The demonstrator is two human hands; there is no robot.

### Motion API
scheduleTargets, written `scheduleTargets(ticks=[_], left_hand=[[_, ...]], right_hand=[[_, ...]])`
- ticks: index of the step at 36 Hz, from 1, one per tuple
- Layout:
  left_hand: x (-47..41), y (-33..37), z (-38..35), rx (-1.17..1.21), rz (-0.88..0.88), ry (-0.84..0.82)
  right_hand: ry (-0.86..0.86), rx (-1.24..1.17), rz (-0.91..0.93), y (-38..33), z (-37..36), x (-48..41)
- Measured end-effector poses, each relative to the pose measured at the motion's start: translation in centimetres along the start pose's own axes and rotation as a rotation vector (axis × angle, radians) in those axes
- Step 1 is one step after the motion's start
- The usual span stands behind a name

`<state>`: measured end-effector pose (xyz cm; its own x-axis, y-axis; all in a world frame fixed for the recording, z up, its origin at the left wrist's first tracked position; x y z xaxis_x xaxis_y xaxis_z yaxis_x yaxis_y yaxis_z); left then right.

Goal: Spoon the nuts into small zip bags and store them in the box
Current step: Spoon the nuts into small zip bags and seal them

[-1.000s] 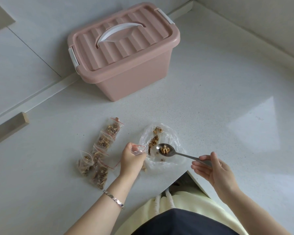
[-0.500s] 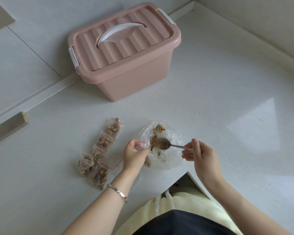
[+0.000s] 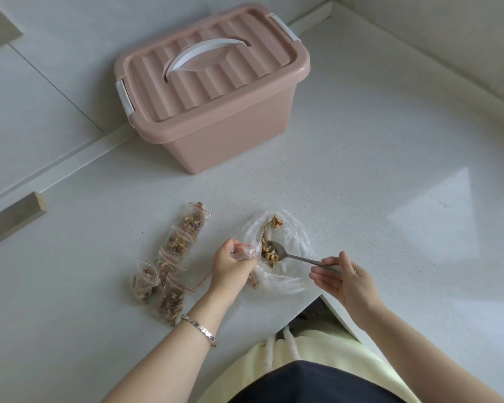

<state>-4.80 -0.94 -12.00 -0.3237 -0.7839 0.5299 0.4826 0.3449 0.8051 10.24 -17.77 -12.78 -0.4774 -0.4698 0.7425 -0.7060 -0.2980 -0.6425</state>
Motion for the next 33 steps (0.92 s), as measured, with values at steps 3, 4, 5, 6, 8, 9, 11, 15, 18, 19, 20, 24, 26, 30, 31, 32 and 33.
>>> scheduleTargets(ticks=[3,4,5,6,8,9,11,15,18,19,20,24,26,30,31,32,33], left_hand=[[0.3,0.3,-0.1,-0.064,-0.086,-0.016],[0.4,0.2,0.0,-0.077,-0.111,-0.010],[0.5,0.1,0.1,-0.086,-0.134,0.001],[0.5,-0.2,0.1,-0.095,-0.153,0.010],[0.8,-0.5,0.0,-0.097,-0.184,0.015],[1.0,-0.6,-0.1,-0.091,-0.194,0.012],[1.4,-0.6,-0.4,-0.072,-0.210,0.019],[1.8,-0.8,-0.8,0.022,-0.182,0.053],[1.8,-1.0,-1.1,0.072,-0.155,0.059],[1.9,-0.9,-1.1,0.078,-0.160,0.055],[1.8,-0.9,-1.2,0.083,-0.165,0.050],[1.7,-0.7,-1.3,0.075,-0.162,0.033],[1.6,-0.6,-1.3,0.091,-0.168,0.028],[1.5,-0.9,-1.5,0.119,-0.174,0.003],[1.5,-0.9,-1.5,0.122,-0.176,-0.004],[1.5,-1.0,-1.6,0.124,-0.181,-0.008],[1.5,-0.9,-1.6,0.123,-0.188,-0.011]], right_hand=[[-0.027,-0.107,-0.046,0.7,0.9,0.0],[-0.032,-0.115,-0.045,0.7,1.1,0.0],[-0.037,-0.114,-0.038,0.7,1.3,0.1],[-0.039,-0.108,-0.027,0.6,1.5,0.2],[-0.033,-0.083,0.009,0.3,1.9,0.6],[-0.032,-0.069,0.035,0.0,2.1,0.8],[-0.036,-0.046,0.095,-0.8,2.1,1.4],[-0.045,-0.035,0.196,-2.6,1.3,2.9],[-0.061,-0.005,0.282,-3.7,0.2,3.9],[-0.066,0.014,0.314,-3.9,-0.1,4.1],[-0.072,0.039,0.344,-4.1,-0.6,4.5],[-0.091,0.182,0.482,-4.2,-2.4,5.3],[-0.083,0.290,0.552,-3.9,-3.0,5.6],[-0.083,0.622,0.695,-3.4,-3.5,6.2],[-0.084,0.700,0.744,-3.5,-3.6,6.5],[-0.090,0.756,0.792,-3.7,-3.8,6.9],[-0.100,0.795,0.844,-3.9,-3.9,7.2]])
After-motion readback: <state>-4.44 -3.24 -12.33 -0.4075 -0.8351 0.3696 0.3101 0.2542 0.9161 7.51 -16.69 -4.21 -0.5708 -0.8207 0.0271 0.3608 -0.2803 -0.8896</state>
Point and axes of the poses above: each hand's wrist, its own x-axis away from the middle knuckle, its own z-axis out of the back of the hand, y = z × x, the point moved 7 cm from there along -x, towards the middle knuckle, and after that the axes turned 3 degrees about x, right-handed, at the moved point
